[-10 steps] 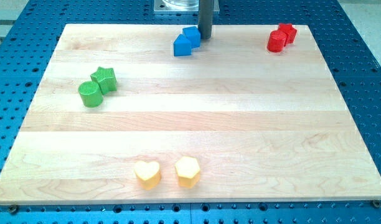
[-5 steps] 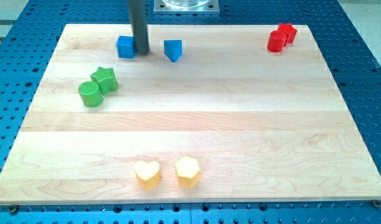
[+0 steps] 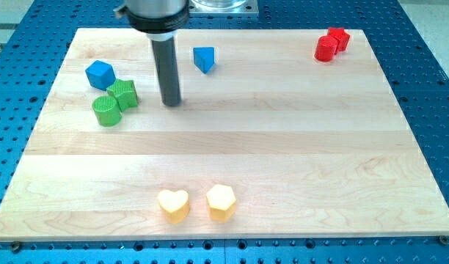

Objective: Make a vertical line with the green blocks and blue cube

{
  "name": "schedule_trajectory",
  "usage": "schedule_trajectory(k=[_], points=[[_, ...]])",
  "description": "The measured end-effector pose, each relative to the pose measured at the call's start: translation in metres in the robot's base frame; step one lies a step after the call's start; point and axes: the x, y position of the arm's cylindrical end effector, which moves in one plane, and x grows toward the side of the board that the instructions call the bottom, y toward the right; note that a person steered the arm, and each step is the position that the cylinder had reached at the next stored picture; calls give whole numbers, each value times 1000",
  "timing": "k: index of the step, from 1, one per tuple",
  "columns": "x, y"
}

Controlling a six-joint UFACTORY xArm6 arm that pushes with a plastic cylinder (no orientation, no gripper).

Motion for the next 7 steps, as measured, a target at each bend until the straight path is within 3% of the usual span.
schedule_trajectory(k=[3, 7], points=[[-10, -74], [94, -67]])
